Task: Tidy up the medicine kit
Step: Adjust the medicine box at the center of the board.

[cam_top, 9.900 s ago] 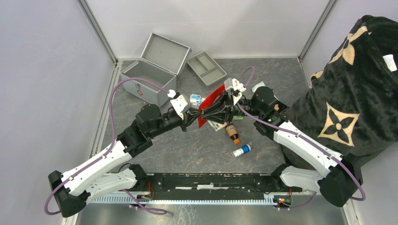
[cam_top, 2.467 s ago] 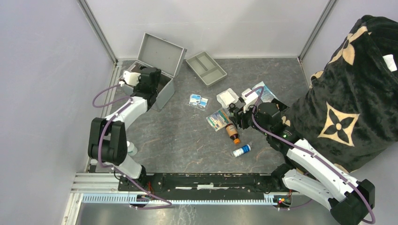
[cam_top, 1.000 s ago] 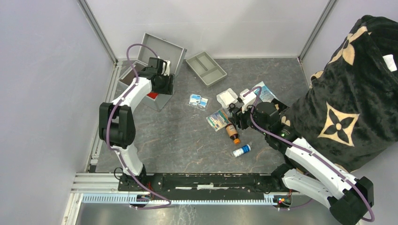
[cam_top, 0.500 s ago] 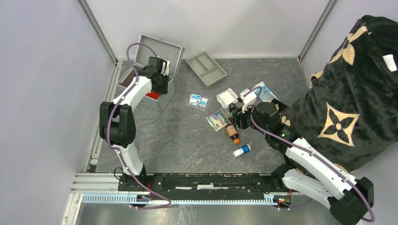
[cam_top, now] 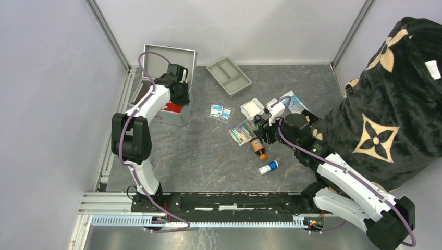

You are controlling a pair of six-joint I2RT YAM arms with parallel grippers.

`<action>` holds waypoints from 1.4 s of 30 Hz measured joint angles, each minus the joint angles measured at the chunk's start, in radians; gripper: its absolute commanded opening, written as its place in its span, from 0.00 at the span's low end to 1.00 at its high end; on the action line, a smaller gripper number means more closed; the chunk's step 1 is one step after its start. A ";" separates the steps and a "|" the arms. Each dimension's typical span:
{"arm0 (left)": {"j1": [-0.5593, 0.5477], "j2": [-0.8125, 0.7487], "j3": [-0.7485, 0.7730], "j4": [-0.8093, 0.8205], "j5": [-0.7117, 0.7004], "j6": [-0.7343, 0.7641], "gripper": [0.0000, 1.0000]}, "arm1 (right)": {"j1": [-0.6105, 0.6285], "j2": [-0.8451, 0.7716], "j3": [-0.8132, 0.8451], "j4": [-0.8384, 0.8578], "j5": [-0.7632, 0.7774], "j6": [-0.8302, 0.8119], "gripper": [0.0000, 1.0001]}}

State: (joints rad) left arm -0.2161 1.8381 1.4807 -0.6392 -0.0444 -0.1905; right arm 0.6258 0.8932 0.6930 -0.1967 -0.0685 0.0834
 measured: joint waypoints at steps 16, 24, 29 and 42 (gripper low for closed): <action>-0.027 -0.045 -0.063 0.003 -0.078 -0.435 0.02 | 0.000 0.004 -0.002 0.009 -0.011 0.026 0.59; -0.027 -0.093 -0.134 0.052 -0.075 -0.631 0.07 | 0.000 -0.003 -0.004 0.008 -0.009 0.028 0.59; -0.027 -0.088 -0.121 0.038 -0.068 -0.645 0.29 | 0.000 -0.005 -0.004 0.008 -0.005 0.028 0.59; -0.026 -0.144 -0.054 -0.048 -0.128 -0.579 0.72 | 0.000 0.008 -0.005 0.045 0.051 0.076 0.60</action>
State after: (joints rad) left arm -0.2417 1.6939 1.4269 -0.6876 -0.1722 -0.7696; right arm 0.6258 0.9012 0.6880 -0.1516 -0.0174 0.1593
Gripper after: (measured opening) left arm 0.706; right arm 0.592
